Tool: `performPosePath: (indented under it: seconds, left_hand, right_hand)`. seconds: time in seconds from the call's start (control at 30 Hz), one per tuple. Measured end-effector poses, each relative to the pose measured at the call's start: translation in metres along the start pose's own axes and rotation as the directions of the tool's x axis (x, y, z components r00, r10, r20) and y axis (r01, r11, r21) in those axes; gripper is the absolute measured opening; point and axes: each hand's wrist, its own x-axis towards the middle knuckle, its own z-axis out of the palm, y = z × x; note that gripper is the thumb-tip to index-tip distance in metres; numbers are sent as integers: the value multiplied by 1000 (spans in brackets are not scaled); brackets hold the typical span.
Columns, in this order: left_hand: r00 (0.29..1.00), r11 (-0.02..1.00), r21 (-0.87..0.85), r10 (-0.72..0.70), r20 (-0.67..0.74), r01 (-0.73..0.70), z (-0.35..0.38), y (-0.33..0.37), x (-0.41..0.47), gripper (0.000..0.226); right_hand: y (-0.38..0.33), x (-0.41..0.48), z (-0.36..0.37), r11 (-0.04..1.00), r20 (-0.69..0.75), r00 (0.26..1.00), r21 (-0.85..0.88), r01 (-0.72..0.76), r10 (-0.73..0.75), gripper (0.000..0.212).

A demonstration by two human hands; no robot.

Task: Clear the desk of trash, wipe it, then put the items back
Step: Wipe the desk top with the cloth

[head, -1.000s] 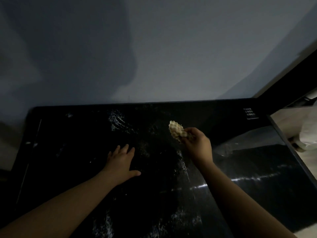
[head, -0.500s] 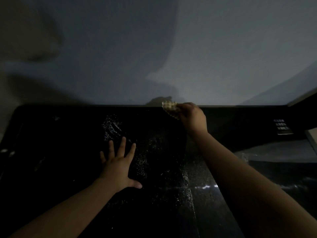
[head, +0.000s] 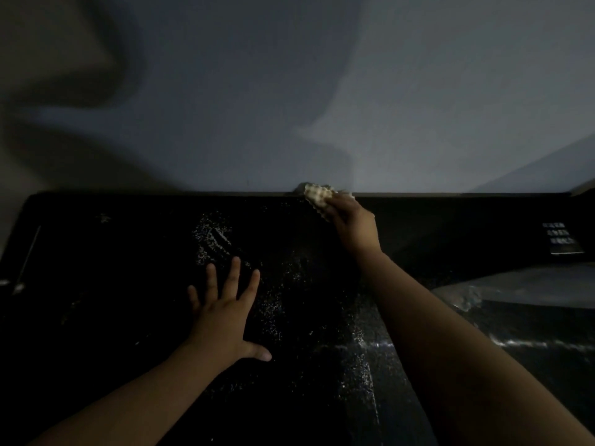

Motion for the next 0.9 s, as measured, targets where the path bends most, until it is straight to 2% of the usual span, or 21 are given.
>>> performPosePath:
  seconds: [0.13,0.47,0.9]
  left_hand:
    - [1000,1000,-1,8,-7,-8,1,-1,0,136]
    - [999,1000,-2,31,-16,-31,1,-3,0,135]
    - [999,999,26,25,-37,-24,0,0,-2,134]
  right_hand:
    - [1,-14,2,999,7,999,43,-32,32,29]
    - [10,-50,2,998,5,1000,62,3,-3,26]
    - [13,-97,2,1000,-22,1000,22,0,0,25]
